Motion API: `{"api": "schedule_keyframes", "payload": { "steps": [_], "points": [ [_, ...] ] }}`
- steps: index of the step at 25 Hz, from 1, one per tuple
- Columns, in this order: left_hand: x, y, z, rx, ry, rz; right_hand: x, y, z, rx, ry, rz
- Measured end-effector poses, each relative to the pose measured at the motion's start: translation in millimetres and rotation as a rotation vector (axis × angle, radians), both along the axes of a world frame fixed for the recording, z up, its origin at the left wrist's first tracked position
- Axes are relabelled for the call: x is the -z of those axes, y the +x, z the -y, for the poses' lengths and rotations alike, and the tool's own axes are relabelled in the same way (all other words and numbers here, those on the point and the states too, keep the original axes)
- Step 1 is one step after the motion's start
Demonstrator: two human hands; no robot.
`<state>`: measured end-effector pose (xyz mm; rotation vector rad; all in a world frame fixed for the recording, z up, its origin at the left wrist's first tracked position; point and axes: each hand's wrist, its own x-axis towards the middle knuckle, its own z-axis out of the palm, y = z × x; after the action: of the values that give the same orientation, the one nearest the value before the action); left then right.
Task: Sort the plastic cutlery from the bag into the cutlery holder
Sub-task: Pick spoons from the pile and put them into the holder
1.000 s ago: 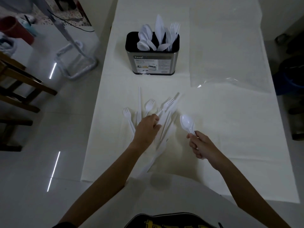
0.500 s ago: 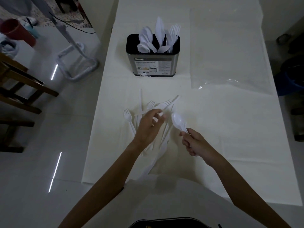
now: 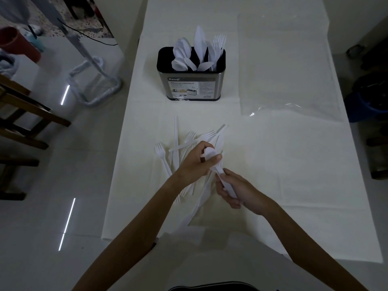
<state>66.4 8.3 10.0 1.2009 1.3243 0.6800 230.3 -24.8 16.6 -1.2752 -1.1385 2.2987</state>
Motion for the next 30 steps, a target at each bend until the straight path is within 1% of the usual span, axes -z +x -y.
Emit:
{"api": "schedule_keyframes", "payload": {
  "steps": [2, 4, 8, 10, 12, 13, 16, 17, 18, 20, 22, 24, 26, 30],
  "points": [
    [-1.3, -1.2, -2.8, 0.001, 0.088, -0.064, -2.2, -1.6, -1.5, -0.044, 0.008, 0.010],
    [-4.6, -2.5, -6.2, 0.006, 0.131, -0.051, -3.4, -1.9, -4.6, -0.054, -0.007, 0.027],
    [-15.9, -4.7, -12.7, 0.021, 0.091, 0.045, -5.3, 1.8, -11.0, 0.008, -0.111, -0.135],
    [-21.9, -5.0, -15.0, 0.048, 0.038, 0.070, -7.7, 3.5, -12.5, 0.013, -0.094, -0.125],
    [-24.5, -4.4, -15.9, 0.076, 0.023, 0.075, -10.6, 3.5, -13.0, -0.033, -0.005, -0.030],
    [-25.0, -3.6, -15.8, 0.076, 0.030, 0.076, -10.7, 2.5, -13.5, -0.061, 0.073, 0.050],
    [-23.7, -2.9, -15.6, 0.000, 0.046, 0.096, -5.6, -0.6, -11.8, -0.064, 0.410, 0.275],
    [-24.3, -3.9, -16.6, -0.026, 0.053, 0.090, -3.4, -1.1, -10.5, -0.068, 0.505, 0.317],
    [-24.9, -5.7, -18.1, -0.034, 0.062, 0.078, -2.4, -1.0, -9.9, -0.076, 0.554, 0.337],
    [-27.2, -9.9, -21.4, 0.026, 0.066, 0.052, -5.8, 0.0, -12.2, -0.090, 0.533, 0.308],
    [-31.3, -13.3, -24.8, 0.143, 0.041, 0.039, -15.5, 1.7, -21.8, -0.151, 0.493, 0.274],
    [-37.0, -14.4, -29.0, 0.230, 0.017, 0.040, -25.9, 3.8, -33.9, -0.200, 0.409, 0.245],
    [-41.3, -13.9, -35.4, 0.268, 0.028, 0.042, -29.4, 5.1, -43.7, -0.199, 0.283, 0.178],
    [-46.2, -13.6, -48.4, 0.274, 0.054, 0.014, -23.7, 0.1, -56.5, -0.143, 0.212, 0.132]
  ]
}}
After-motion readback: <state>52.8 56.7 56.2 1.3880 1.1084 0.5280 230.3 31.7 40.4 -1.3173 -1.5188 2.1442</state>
